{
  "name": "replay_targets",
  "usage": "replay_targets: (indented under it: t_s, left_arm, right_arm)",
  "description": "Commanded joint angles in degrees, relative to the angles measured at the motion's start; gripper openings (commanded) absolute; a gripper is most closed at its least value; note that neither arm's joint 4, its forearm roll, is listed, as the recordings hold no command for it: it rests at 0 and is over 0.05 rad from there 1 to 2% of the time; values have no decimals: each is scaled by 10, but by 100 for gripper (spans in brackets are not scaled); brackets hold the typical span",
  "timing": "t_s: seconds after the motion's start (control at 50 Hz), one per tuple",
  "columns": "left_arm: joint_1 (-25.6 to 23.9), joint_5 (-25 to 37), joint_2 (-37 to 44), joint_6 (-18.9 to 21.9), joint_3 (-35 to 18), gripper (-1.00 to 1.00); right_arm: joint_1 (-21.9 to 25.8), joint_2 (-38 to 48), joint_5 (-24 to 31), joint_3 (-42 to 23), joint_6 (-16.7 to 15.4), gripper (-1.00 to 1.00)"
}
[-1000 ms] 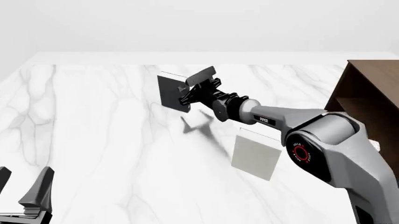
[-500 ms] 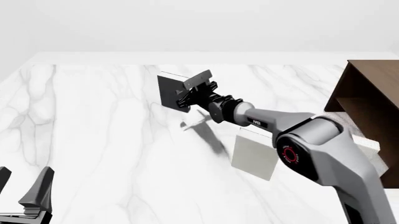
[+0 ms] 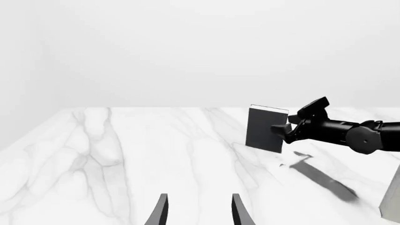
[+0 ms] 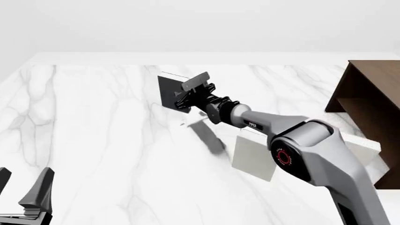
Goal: Pick up the book on the left and place it on top of the shelf.
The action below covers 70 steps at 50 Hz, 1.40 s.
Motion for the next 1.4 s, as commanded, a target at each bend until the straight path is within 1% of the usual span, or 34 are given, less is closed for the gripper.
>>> replay_targets:
  t_s: [0.02, 0.32, 0.34, 0.66, 0.72, 0.76, 0.96, 1.04, 1.16, 1.22, 1.28, 1.4]
  left_arm:
    - [0, 0, 0, 0, 0, 100]
    - [0, 0, 0, 0, 0, 100]
    - [0, 0, 0, 0, 0, 100]
    - [0, 0, 0, 0, 0, 100]
    - [0, 0, 0, 0, 0, 100]
    - [0, 0, 0, 0, 0, 100]
    - [0, 0, 0, 0, 0, 100]
    - [0, 0, 0, 0, 0, 100]
    - [0, 0, 0, 0, 0, 100]
    - [0, 0, 0, 0, 0, 100]
    - [0, 0, 0, 0, 0, 100]
    - [0, 0, 0, 0, 0, 100]
  right_arm:
    - [2, 12, 10, -20, -1, 100]
    - [4, 19, 14, -32, 0, 100]
    - [4, 18, 11, -30, -1, -100]
    - [5, -14, -12, 15, 0, -100]
    - [5, -37, -23, 43, 0, -100]
    - [4, -43, -25, 49, -1, -100]
    - [3, -137, -55, 144, -8, -100]
    - [1, -189, -65, 191, -15, -100]
    - [0, -250, -72, 246, -23, -100]
    - [-1, -265, -74, 259, -25, -100]
    - [-1, -304, -77, 294, -30, -100]
    - [2, -355, -76, 333, -39, -100]
